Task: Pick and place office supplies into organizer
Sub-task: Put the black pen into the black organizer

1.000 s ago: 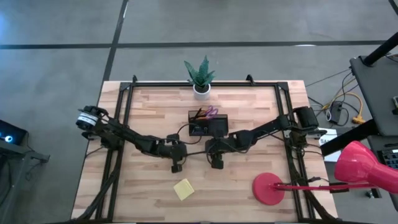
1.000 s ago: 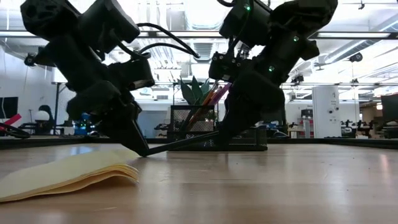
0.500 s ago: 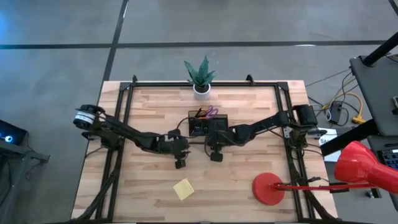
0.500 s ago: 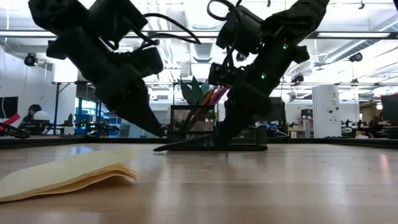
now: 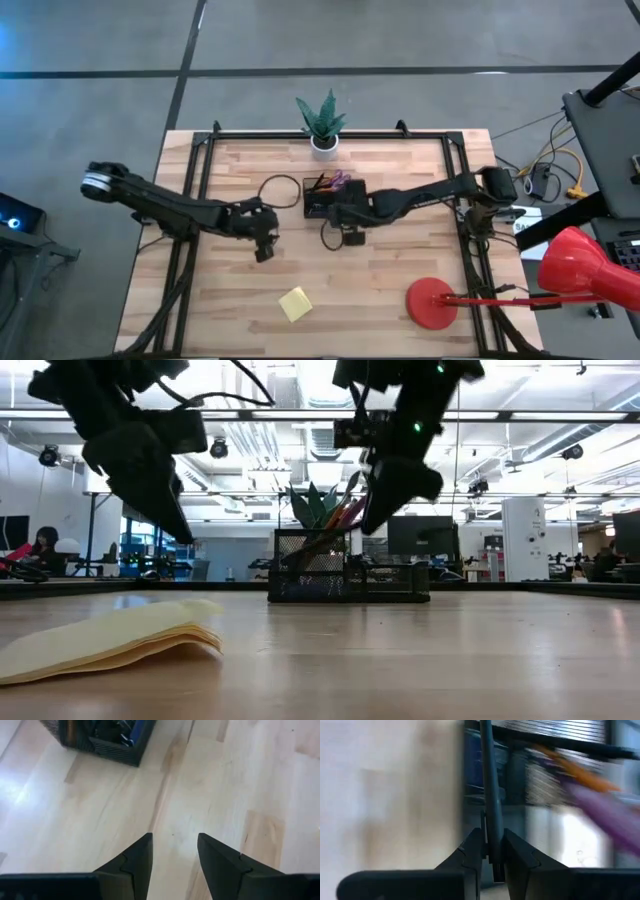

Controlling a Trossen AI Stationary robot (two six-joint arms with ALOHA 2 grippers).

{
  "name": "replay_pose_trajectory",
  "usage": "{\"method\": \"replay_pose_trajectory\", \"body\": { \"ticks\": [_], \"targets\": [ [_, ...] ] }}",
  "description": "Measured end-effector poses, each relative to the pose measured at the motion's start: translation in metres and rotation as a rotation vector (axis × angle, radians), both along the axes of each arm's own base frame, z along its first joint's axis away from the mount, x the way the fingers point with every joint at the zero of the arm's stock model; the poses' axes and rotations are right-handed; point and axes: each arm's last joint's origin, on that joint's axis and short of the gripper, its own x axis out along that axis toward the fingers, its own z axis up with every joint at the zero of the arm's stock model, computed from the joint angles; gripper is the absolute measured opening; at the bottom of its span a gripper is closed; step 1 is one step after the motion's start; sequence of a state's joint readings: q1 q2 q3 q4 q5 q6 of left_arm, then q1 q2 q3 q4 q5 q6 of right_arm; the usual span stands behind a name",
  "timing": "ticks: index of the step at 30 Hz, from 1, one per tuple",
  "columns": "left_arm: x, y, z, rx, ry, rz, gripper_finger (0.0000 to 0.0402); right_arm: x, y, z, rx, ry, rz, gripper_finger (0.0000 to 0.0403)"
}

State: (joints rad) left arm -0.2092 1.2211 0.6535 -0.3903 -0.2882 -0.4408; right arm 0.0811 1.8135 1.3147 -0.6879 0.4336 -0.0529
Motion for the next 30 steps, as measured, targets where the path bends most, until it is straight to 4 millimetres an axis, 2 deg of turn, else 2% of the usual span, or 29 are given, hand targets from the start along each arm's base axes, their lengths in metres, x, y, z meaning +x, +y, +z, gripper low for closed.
{"method": "replay_pose_trajectory", "body": {
  "ticks": [4,10,14,18,21,26,30],
  "targets": [
    [-0.010,0.002,0.007,-0.026,-0.046,0.017,0.0142,0.001,-0.007,0.031,0.005,0.048,-0.014,0.0057],
    [-0.014,0.004,0.014,-0.014,-0.087,0.023,0.0142,-0.001,-0.029,0.075,0.002,0.096,-0.070,0.0038],
    [-0.014,0.004,0.014,0.002,-0.089,0.036,0.0142,-0.003,-0.041,0.091,-0.021,0.137,-0.026,0.0038],
    [-0.012,0.004,0.013,0.010,-0.090,0.041,0.0142,-0.005,-0.054,0.093,-0.050,0.188,0.040,0.0038],
    [-0.011,0.004,0.012,0.018,-0.094,0.047,0.0142,-0.002,-0.061,0.087,-0.059,0.223,0.059,0.0038],
    [-0.010,0.004,0.010,0.023,-0.086,0.049,0.0142,0.012,-0.064,0.073,-0.084,0.285,0.131,0.0038],
    [-0.010,0.004,0.011,0.034,-0.093,0.059,0.0142,0.029,-0.062,0.066,-0.214,0.351,0.224,0.0038]
  ]
}}
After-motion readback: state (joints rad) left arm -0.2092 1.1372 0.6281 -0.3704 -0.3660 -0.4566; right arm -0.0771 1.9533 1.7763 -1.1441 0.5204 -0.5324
